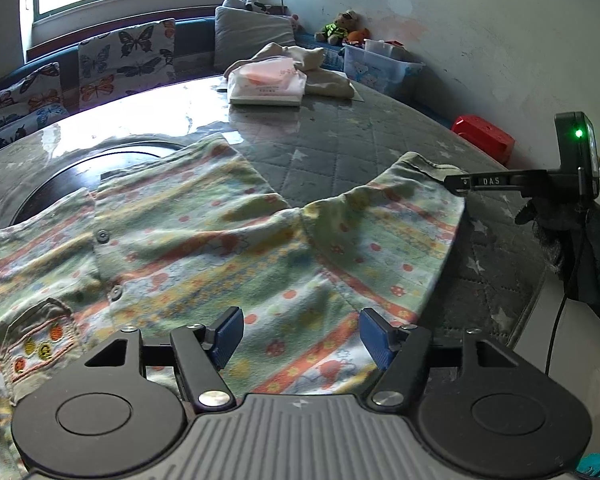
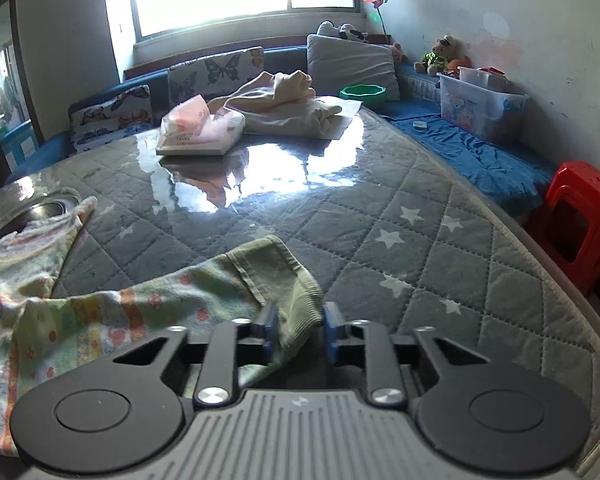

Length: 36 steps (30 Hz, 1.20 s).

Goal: Fold clothes
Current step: 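Grasp the sleeve cuff with the right gripper and lift it over the shirt body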

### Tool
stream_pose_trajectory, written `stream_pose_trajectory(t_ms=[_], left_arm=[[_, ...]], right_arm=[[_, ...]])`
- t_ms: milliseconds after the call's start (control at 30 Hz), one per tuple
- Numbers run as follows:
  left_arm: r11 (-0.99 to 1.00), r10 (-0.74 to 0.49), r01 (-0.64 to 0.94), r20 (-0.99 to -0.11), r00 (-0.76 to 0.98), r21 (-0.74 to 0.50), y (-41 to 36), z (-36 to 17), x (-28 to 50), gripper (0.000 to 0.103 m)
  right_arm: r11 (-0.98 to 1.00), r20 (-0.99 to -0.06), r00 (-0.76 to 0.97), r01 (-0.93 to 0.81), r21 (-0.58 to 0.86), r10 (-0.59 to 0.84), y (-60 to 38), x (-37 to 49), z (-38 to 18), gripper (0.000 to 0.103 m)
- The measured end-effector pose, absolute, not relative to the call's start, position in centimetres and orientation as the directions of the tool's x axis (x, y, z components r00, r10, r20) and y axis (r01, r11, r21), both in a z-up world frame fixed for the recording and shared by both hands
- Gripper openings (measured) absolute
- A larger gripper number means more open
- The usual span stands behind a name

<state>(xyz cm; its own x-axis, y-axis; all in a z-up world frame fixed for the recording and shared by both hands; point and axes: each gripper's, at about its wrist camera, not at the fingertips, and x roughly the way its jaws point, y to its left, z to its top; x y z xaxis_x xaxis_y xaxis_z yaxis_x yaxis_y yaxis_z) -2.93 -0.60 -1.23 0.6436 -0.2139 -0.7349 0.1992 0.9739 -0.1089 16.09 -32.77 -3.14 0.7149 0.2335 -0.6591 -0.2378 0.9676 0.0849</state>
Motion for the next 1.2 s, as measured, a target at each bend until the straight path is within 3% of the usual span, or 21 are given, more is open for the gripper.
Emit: stream_pose_trajectory(t_ms=[67, 167, 400, 667, 867, 1200], left_arm=[[0.973, -0.218, 0.205, -0.735, 0.641, -0.110, -1.0, -1.3, -2.8, 0.068], [0.971, -0.223, 0.212, -0.738, 0.637, -0.111, -1.3, -1.5, -2.7, 0.068], [0.970, -0.228, 0.216, -0.739, 0.634, -0.115, -1.4, -1.7, -2.7, 0.070], [0.973, -0.223, 0.197, -0.728, 0.649, -0.123, -0.3, -1.6, -3.5, 0.071], [0.978, -0.209, 0.163, -0.707, 0.675, -0.133, 1.3, -1.1, -4.7, 0.074], [0.984, -0.145, 0.039, -0.669, 0.729, -0.172, 6.3, -0.4, -7.7, 0.075]], right_arm=[[0.966, -0.646, 0.723, -0.236, 0.102, 0.245, -32.8, 15.9, -2.8, 0.011], [0.963, -0.621, 0.739, -0.243, 0.118, 0.262, -32.8, 15.4, -1.9, 0.008], [0.944, -0.564, 0.759, -0.296, 0.146, 0.326, -32.3, 13.9, 0.9, 0.008], [0.856, -0.478, 0.711, -0.447, 0.260, 0.516, -29.8, 11.6, 6.3, 0.007], [0.769, -0.417, 0.651, -0.584, 0.260, 0.635, -25.8, 9.9, 9.8, 0.007], [0.587, -0.442, 0.453, -0.775, 0.233, 0.774, -15.7, 8.0, 10.5, 0.007]])
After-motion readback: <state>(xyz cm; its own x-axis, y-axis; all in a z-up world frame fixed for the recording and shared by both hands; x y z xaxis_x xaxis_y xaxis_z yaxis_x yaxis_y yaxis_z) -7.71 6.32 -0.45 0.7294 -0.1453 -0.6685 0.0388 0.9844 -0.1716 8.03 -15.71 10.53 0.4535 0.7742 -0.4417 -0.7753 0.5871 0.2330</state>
